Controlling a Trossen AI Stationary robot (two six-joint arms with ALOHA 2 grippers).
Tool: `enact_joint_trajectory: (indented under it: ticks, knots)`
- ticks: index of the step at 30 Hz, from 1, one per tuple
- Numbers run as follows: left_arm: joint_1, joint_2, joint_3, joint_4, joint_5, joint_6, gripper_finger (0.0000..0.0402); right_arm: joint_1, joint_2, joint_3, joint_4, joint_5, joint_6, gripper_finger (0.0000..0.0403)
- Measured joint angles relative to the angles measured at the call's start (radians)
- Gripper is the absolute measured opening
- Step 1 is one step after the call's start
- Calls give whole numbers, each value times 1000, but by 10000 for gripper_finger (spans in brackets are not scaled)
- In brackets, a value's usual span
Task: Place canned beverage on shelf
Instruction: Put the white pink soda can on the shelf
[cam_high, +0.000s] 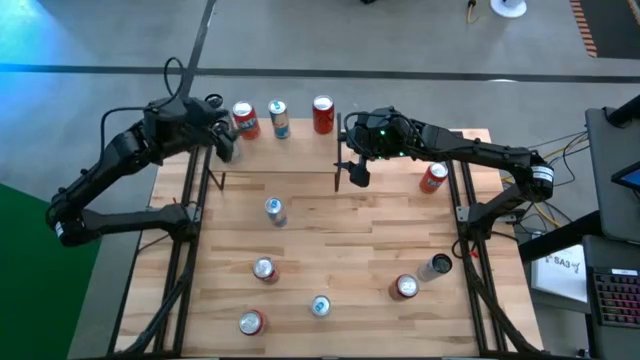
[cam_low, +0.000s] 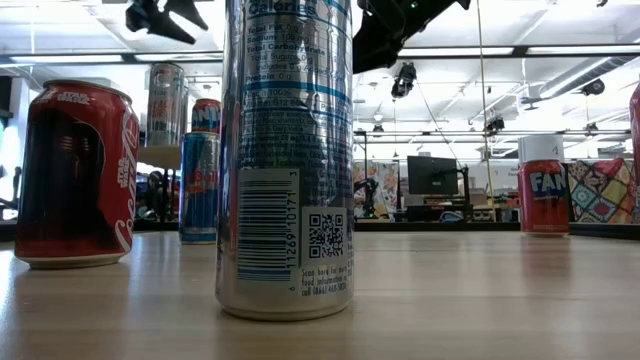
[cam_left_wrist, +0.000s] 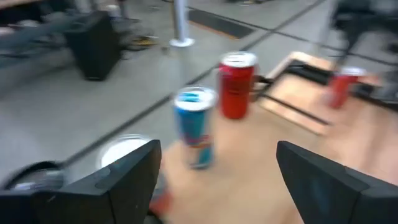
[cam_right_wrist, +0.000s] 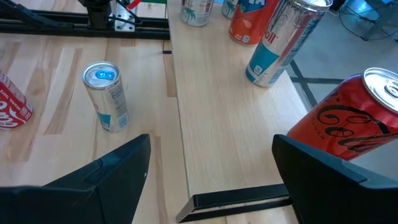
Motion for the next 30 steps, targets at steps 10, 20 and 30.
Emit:
enact_joint_trajectory:
  ticks: [10,20,30]
  knots:
    - [-181,47,-29,-128,-200,-182,213,37,0,0,-5,-1,-13,325]
    - [-203,119,-33,-236,-337,-312,85,54,0,0,-5,1,-18,325]
    - [-203,117,-34,-252,-425,-316,37,61,0,0,-16,0,-18,325]
